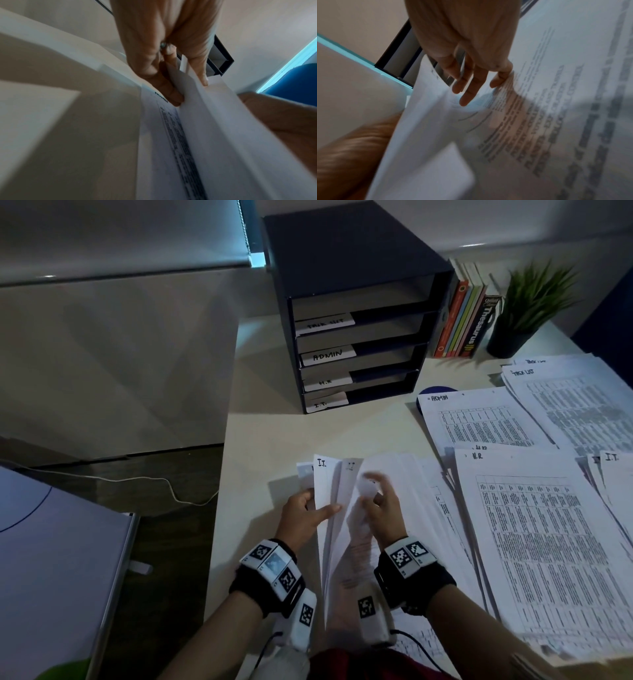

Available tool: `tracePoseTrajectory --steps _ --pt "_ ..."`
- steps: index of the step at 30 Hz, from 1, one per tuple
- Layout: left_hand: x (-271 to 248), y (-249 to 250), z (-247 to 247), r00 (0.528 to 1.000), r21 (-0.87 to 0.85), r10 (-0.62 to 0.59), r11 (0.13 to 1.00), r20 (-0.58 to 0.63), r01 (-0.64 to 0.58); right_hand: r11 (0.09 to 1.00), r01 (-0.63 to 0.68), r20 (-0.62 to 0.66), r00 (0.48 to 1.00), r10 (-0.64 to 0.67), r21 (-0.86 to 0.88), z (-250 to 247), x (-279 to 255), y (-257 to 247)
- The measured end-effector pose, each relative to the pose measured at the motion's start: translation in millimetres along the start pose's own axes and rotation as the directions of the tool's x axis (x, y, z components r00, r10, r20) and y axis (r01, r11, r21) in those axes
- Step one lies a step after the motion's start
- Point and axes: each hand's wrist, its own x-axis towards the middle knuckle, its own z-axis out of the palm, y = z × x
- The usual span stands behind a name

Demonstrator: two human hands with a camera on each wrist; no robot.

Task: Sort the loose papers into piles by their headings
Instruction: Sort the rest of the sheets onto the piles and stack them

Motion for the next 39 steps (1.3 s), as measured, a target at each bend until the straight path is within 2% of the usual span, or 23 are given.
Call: tracePoseTrajectory --steps 5,7,8,10,12,14,16,18,20,22,24,26,28,30,32,34,36,38,39 --pt "-2 1 10 0.999 0.131 0.048 0.990 0.003 -0.048 0.998 -0.069 0.079 0.994 0.069 0.007 5 2 -12" --pt "-3 2 12 0.996 0.229 0.079 0.971 -0.048 -0.066 0.991 -0.072 0.035 0.997 0.076 -0.115 4 3 -8" --pt "-2 1 11 0.992 0.287 0.090 0.956 -0.088 -0.062 0.982 -0.082 -0.030 0.997 0.078 -0.170 2 4 -5" --pt "0 -4 9 0.988 0.391 0.101 0.919 -0.113 -0.049 0.984 -0.105 -0.151 0.985 0.083 -0.144 -2 2 0" --pt "-1 -7 9 0.994 0.494 0.106 0.866 -0.019 -0.083 0.996 -0.088 -0.229 0.970 0.086 0.005 -5 -2 -2" --pt "-5 -7 9 0.988 0.489 0.113 0.859 0.108 -0.151 0.998 -0.054 -0.252 0.966 0.060 0.032 -8 -5 -3" --pt "-8 -7 10 0.972 0.392 0.106 0.901 0.210 -0.183 1.000 -0.015 -0.210 0.978 0.016 0.007 -9 -2 -1" --pt "-9 -8 10 0.956 0.306 0.092 0.935 0.278 -0.179 0.996 -0.027 -0.156 0.987 0.039 0.081 -9 -1 -4" --pt "-9 -10 11 0.941 0.313 0.073 0.932 0.330 -0.182 0.997 -0.051 -0.103 0.993 0.056 0.051 -10 -1 -7" --pt "-8 -9 12 0.923 0.440 0.061 0.865 0.381 -0.239 0.997 -0.028 -0.071 0.997 0.022 -0.076 -11 -2 -9" --pt "-9 -8 13 0.898 0.577 0.064 0.746 0.436 -0.333 0.975 0.002 -0.108 0.994 -0.026 -0.221 -14 -1 -6" --pt "-10 -8 13 0.878 0.614 0.058 0.693 0.475 -0.378 0.983 -0.027 -0.206 0.978 -0.011 -0.181 -18 -4 -4" --pt "-11 -8 13 0.900 0.597 0.059 0.728 0.433 -0.336 0.995 -0.073 -0.269 0.962 0.052 -0.068 -22 -7 -3" --pt "-12 -6 12 0.962 0.629 0.079 0.742 0.261 -0.232 0.997 -0.069 -0.282 0.958 0.056 -0.037 -26 -9 -1" --pt "-13 -1 11 0.995 0.703 0.069 0.704 0.072 -0.100 0.997 -0.006 -0.229 0.973 -0.011 -0.073 -29 -11 -3" --pt "-17 9 14 0.997 0.683 0.073 0.727 0.021 -0.067 0.989 0.021 -0.183 0.982 -0.047 -0.145 -31 -11 -6" --pt "-21 23 17 0.991 0.599 0.103 0.789 0.091 -0.137 0.998 -0.053 -0.182 0.982 0.046 -0.038 -30 -8 -10" --pt "-25 37 22 0.962 0.461 0.022 0.875 0.273 -0.151 0.979 -0.143 -0.151 0.975 0.164 0.142 -29 -6 -15" --pt "-27 43 26 0.929 0.446 -0.026 0.882 0.370 -0.153 0.955 -0.172 -0.126 0.970 0.207 0.240 -29 -5 -19"
